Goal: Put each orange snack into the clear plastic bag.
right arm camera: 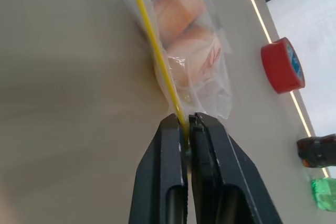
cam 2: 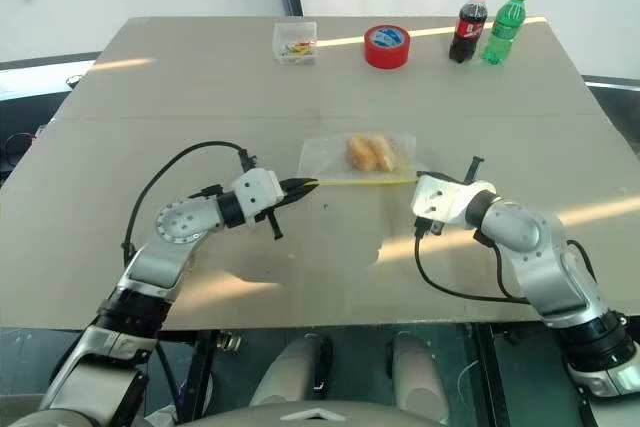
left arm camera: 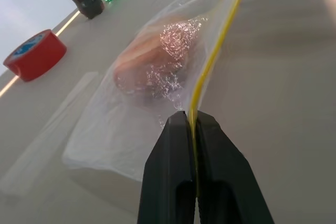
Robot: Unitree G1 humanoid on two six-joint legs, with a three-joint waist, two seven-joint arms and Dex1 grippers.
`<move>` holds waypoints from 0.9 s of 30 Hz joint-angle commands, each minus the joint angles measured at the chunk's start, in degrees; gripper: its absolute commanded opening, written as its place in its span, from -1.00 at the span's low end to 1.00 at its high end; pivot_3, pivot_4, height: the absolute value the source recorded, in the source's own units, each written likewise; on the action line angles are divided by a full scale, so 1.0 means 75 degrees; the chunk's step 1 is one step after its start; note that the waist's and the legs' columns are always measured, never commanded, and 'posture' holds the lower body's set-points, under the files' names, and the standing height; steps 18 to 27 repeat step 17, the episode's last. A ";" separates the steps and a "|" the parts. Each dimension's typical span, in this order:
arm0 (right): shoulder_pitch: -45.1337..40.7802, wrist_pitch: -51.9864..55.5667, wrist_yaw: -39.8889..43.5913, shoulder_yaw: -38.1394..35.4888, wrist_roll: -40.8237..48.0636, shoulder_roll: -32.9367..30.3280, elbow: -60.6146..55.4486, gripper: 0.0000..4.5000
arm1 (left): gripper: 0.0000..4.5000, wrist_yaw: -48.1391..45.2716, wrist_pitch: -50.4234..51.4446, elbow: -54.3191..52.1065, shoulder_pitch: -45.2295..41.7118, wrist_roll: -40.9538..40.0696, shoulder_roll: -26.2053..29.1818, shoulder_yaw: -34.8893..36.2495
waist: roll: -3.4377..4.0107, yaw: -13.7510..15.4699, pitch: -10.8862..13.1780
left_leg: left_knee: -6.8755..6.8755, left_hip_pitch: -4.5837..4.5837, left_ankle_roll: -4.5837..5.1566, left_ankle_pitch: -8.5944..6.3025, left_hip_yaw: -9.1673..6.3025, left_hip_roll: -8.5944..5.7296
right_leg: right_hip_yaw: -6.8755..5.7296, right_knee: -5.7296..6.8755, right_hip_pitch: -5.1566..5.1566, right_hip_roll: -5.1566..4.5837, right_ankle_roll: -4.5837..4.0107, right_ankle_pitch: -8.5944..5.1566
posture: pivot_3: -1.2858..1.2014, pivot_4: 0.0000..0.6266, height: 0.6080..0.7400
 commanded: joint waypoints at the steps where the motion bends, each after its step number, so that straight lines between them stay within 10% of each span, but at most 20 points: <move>1: 0.0678 0.0592 0.0176 -0.1049 0.0734 0.0022 -0.0888 -0.19 | -0.27 -0.0381 0.0734 -0.0948 0.0355 -0.0791 0.0455 0.0604 | 0.0002 0.0003 0.0001 | 0.0013 0.0016 0.0000 0.0000 -0.0010 0.0003 | -0.0011 -0.0001 0.0026 0.0003 0.0000 0.0000 | 0.03 -0.52 1.00; 8: 0.2425 0.1196 0.1033 -0.3624 0.3027 0.0068 -0.1543 1.00 | 0.97 -0.0750 0.2527 -0.1530 0.1210 -0.2278 0.1370 0.2063 | 0.0002 0.0026 0.0004 | 0.0004 0.0090 0.0007 -0.0006 -0.0010 0.0010 | -0.0014 -0.0039 0.0125 -0.0002 0.0001 -0.0004 | 0.03 -0.52 1.00; 15: 0.3188 0.1668 0.1617 -0.5401 0.4769 -0.0063 -0.1688 1.00 | 0.97 -0.1129 0.3820 -0.1786 0.1649 -0.3240 0.2196 0.3209 | 0.0005 0.0015 0.0005 | -0.0004 0.0139 0.0010 -0.0009 -0.0012 0.0023 | -0.0021 -0.0072 0.0179 0.0002 0.0001 -0.0004 | 0.03 -0.52 1.00; 27: 0.3248 0.1700 0.1698 -0.5494 0.4911 -0.0186 -0.1708 1.00 | 0.97 -0.1227 0.4037 -0.1863 0.1719 -0.3377 0.2317 0.3293 | 0.0006 0.0021 0.0005 | -0.0005 0.0139 0.0010 -0.0010 -0.0012 0.0023 | -0.0022 -0.0082 0.0183 -0.0001 0.0001 -0.0004 | 0.03 -0.52 1.00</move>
